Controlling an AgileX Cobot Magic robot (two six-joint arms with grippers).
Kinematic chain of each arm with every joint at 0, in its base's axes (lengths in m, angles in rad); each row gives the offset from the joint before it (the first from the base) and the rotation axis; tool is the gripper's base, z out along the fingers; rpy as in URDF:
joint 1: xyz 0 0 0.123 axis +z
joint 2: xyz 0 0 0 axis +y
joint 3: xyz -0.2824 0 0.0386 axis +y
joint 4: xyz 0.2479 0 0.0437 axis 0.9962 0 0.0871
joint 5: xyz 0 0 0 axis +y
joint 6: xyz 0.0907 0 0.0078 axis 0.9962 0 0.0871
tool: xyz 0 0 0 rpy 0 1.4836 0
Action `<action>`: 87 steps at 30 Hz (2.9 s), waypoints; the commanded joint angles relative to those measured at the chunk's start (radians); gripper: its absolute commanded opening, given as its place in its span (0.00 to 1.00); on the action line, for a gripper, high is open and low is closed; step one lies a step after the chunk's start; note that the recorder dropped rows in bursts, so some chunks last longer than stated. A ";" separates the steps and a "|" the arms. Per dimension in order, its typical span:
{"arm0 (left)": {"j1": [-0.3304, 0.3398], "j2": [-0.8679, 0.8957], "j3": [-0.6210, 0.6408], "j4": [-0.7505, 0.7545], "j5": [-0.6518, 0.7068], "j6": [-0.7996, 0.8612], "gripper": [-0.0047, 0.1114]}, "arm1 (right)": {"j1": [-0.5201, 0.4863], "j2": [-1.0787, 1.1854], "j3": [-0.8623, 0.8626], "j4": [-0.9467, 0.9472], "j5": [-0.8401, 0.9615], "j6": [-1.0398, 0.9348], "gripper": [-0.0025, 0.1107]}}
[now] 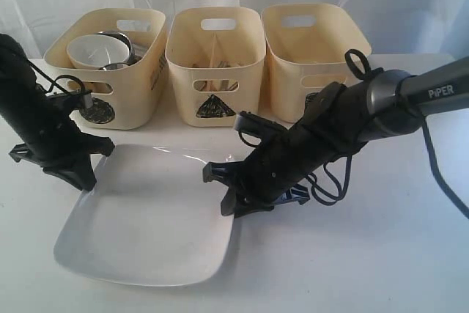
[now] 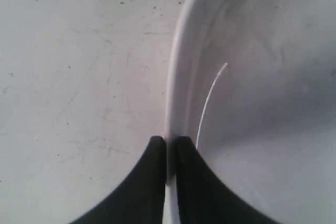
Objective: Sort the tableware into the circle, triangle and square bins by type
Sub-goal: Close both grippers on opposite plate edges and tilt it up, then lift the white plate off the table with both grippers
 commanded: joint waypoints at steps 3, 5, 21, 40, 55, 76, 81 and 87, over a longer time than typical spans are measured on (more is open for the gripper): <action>-0.022 -0.029 0.004 -0.134 0.034 0.009 0.04 | 0.022 -0.007 -0.017 0.027 0.021 -0.036 0.02; -0.022 -0.046 0.004 -0.134 0.034 0.009 0.04 | 0.022 -0.007 -0.019 0.027 0.021 -0.036 0.02; -0.022 -0.078 0.004 -0.127 0.040 0.011 0.04 | 0.022 -0.048 -0.042 0.007 0.029 -0.036 0.02; -0.128 -0.114 0.004 -0.155 0.053 0.015 0.04 | 0.022 -0.065 -0.042 0.005 0.047 -0.038 0.02; -0.138 -0.145 -0.063 -0.170 0.093 0.015 0.04 | 0.022 -0.129 -0.042 0.003 0.047 -0.062 0.02; -0.228 -0.155 -0.067 -0.197 0.111 0.022 0.04 | 0.022 -0.204 -0.042 -0.009 0.033 -0.081 0.02; -0.228 -0.174 -0.067 -0.200 0.108 0.022 0.04 | 0.022 -0.222 -0.042 -0.021 0.019 -0.081 0.02; -0.228 -0.207 -0.075 -0.200 0.103 0.022 0.04 | 0.022 -0.222 -0.042 -0.021 0.019 -0.081 0.02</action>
